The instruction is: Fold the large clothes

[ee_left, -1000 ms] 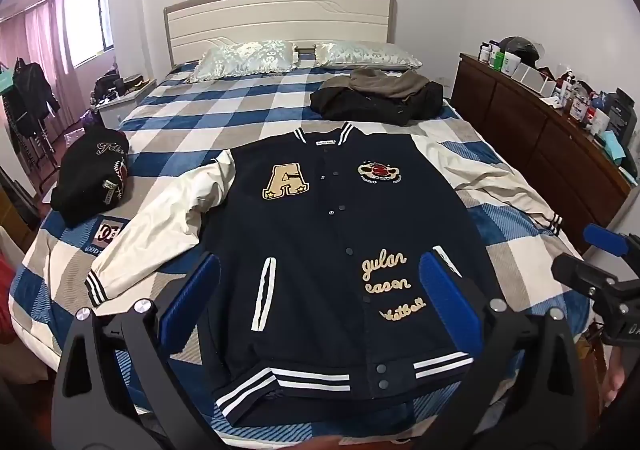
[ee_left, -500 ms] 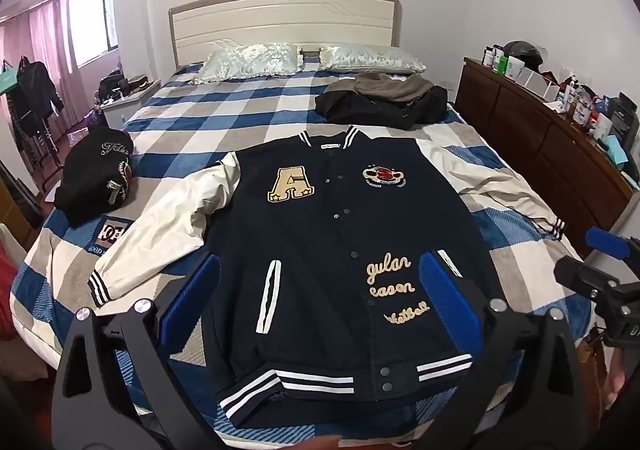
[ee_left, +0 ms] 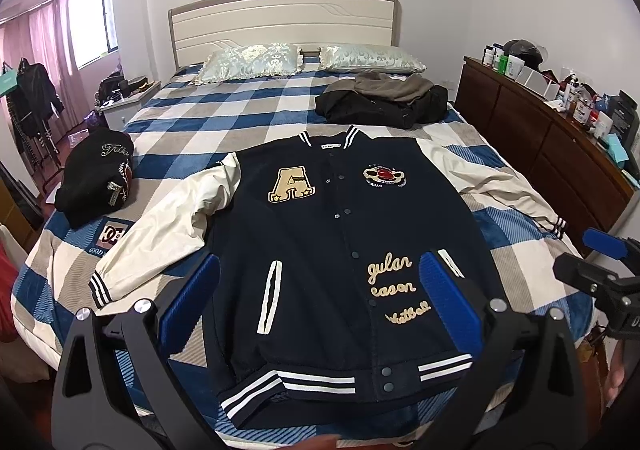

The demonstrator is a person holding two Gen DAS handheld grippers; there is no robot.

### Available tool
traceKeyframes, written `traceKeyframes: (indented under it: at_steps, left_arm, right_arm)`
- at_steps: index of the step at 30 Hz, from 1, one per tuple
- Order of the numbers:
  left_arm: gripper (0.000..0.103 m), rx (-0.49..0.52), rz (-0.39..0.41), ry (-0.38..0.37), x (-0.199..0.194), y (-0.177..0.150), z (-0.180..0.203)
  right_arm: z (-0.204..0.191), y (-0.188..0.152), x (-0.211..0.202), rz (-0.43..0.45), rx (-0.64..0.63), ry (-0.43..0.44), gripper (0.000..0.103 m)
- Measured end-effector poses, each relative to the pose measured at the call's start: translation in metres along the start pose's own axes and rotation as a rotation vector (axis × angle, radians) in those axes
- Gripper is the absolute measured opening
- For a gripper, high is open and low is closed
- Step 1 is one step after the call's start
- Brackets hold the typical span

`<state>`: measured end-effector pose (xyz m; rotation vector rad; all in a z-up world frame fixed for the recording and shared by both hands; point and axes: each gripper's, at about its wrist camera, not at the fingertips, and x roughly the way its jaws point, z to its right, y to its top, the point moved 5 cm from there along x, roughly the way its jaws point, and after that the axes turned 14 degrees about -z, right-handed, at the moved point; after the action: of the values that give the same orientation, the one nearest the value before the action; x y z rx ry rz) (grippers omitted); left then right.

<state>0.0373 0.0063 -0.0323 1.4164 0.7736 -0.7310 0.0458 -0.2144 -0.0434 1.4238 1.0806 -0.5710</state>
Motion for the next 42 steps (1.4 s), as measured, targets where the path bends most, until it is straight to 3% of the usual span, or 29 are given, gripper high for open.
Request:
traceKeyframes:
  at_steps: [14,22,29,33,42]
  left_arm:
    - [0.098,0.01,0.004,0.006,0.001,-0.001,0.002]
    - [0.098,0.014,0.0,0.008,0.002,-0.003,0.004]
    - [0.098,0.022,-0.004,0.01,0.003,-0.003,0.004]
    - [0.098,0.038,-0.005,0.006,0.004,-0.004,0.005]
    - [0.098,0.056,-0.024,0.008,0.015,-0.001,0.012]
  right_arm:
    - [0.001,0.001,0.0,0.0,-0.001,-0.005,0.099]
    - [0.001,0.0,0.0,0.037,-0.028,-0.058,0.099]
    - [0.004,0.001,0.006,0.004,-0.016,-0.002,0.099]
    - [0.004,0.003,0.007,-0.006,-0.026,0.08,0.099]
    - [0.007,0.01,0.004,0.04,-0.043,0.192,0.099]
